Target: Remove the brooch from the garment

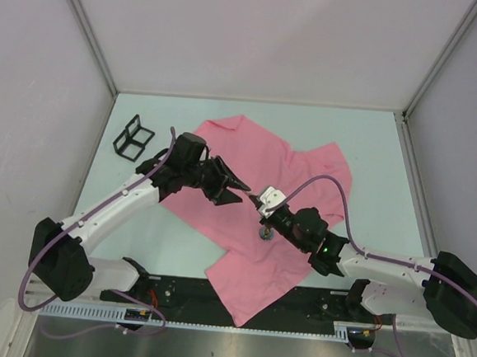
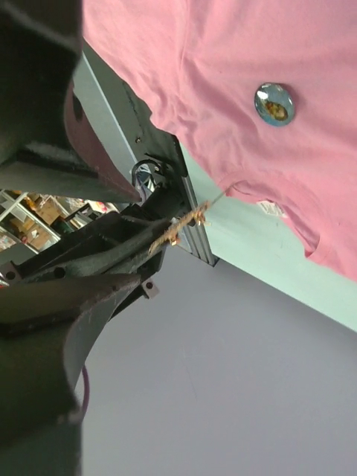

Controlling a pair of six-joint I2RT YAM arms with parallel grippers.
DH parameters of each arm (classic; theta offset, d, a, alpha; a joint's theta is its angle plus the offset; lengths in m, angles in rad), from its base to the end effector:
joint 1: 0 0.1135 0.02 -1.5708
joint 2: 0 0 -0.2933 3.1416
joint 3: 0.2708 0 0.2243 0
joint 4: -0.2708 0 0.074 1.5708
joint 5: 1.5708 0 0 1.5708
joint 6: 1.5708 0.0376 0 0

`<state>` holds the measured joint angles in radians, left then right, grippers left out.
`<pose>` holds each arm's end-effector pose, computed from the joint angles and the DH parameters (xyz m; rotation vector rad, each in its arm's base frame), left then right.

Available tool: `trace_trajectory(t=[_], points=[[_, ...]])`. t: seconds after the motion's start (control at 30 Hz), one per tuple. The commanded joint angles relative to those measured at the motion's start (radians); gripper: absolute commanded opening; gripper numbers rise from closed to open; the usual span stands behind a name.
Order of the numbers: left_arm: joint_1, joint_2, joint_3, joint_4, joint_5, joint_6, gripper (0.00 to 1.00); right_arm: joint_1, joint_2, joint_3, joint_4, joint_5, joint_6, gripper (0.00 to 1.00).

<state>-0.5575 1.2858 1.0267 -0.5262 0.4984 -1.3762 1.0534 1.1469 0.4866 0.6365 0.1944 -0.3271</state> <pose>0.1920 -0.1409 0.3219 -0.8352 2.6594 -1.3459 0.1140 0.1856 0.2930 -0.9024 1.3324 0.4097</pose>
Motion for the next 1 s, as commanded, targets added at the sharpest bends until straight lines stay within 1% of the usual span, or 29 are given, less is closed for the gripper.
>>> trace_trajectory(t=[0.0, 0.07, 0.23, 0.33, 0.53, 0.6, 0.7, 0.73, 0.83, 0.9, 0.93, 0.97], points=[[0.005, -0.022, 0.001, 0.049, 0.008, -0.043, 0.44, 0.016, -0.009, 0.044, 0.031, 0.0, -0.016, 0.0], [0.004, -0.017, -0.007, 0.086, 0.008, -0.049, 0.41, 0.022, -0.004, 0.044, 0.032, 0.0, -0.015, 0.0], [0.004, -0.026, -0.005, 0.054, -0.012, -0.046, 0.4, 0.045, -0.009, 0.044, 0.037, 0.02, -0.021, 0.0], [0.004, -0.032, -0.022, 0.068, -0.017, -0.055, 0.37, 0.059, -0.006, 0.044, 0.042, 0.039, -0.03, 0.0], [0.004, -0.043, -0.024, 0.032, -0.037, -0.055, 0.3, 0.082, 0.0, 0.044, 0.058, 0.079, -0.053, 0.0], [0.004, -0.043, -0.024, 0.034, -0.038, -0.055, 0.26, 0.085, 0.002, 0.044, 0.063, 0.082, -0.058, 0.0], [0.004, -0.043, -0.025, 0.035, -0.035, -0.049, 0.17, 0.089, 0.007, 0.044, 0.066, 0.089, -0.062, 0.0], [0.004, -0.042, -0.027, 0.041, -0.034, -0.047, 0.11, 0.094, 0.005, 0.044, 0.066, 0.091, -0.063, 0.0], [0.004, -0.04, -0.034, 0.058, -0.032, -0.034, 0.0, 0.103, 0.008, 0.046, 0.058, 0.096, -0.059, 0.0], [0.004, -0.042, -0.034, 0.063, -0.04, -0.001, 0.0, 0.106, 0.007, 0.063, 0.016, 0.12, -0.041, 0.11], [0.005, -0.042, -0.033, 0.072, -0.063, 0.047, 0.0, 0.106, 0.002, 0.07, -0.004, 0.131, -0.012, 0.26], [0.005, -0.045, -0.034, 0.09, -0.073, 0.086, 0.0, 0.106, -0.004, 0.087, -0.032, 0.146, 0.008, 0.32]])
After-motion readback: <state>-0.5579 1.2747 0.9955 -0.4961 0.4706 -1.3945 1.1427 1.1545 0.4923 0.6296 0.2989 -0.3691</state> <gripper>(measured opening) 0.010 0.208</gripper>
